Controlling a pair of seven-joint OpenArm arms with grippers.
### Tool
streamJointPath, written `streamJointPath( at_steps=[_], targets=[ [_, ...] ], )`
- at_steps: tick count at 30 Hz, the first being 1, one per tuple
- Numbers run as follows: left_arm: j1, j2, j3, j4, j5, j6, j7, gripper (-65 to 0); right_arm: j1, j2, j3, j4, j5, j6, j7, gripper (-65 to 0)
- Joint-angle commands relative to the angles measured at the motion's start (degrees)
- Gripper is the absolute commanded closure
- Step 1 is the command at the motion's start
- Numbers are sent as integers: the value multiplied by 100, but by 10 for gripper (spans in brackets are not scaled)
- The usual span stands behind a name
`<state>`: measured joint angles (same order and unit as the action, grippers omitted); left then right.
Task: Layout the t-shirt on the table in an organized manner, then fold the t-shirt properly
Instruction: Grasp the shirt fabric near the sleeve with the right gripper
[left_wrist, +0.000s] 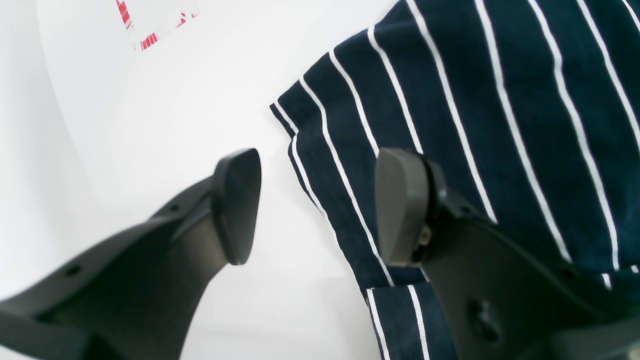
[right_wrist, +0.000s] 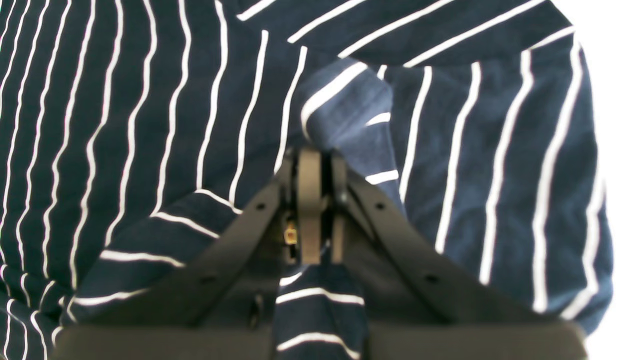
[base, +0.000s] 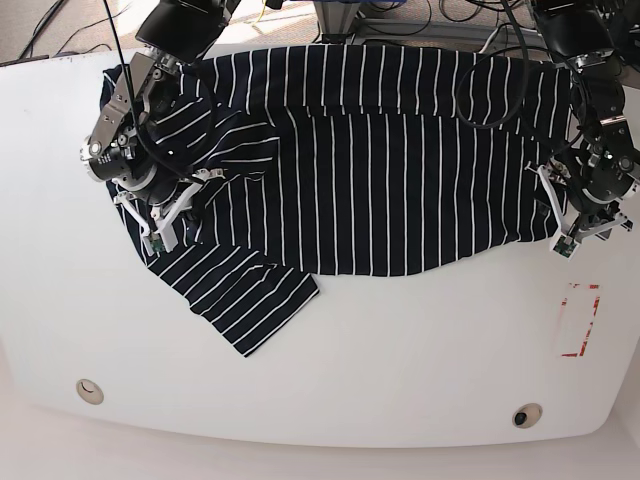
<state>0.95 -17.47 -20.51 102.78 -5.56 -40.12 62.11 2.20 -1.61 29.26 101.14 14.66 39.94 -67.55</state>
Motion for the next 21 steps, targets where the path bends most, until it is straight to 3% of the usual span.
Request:
streamJointPath(
  at_steps=[1,4,11,13,17,21],
  targets=[
    [-82,-77,-19,56,-11,12,-70,-339,84,42,-2,-114,60,6,210,-17],
    [-82,-86,-19,56,-11,12,-70,-339,48,51,-2,-229,60,6,298,-89],
    [-82,-86,-19,56,-11,12,-70,-339,-57,147,6,141,113,6,298,-491],
    [-82,-86,-19,56,-11,12,-70,-339,-101,156,6,440,77,6,298,-571],
    [-108,-77,-19,56,-11,12,-88,-339,-119,174,6,932,69,6,298,-634],
    [-143,-59,-19,47,-11,12,-96,-339,13,534,-29,1011,86,6,298,-636]
  ],
)
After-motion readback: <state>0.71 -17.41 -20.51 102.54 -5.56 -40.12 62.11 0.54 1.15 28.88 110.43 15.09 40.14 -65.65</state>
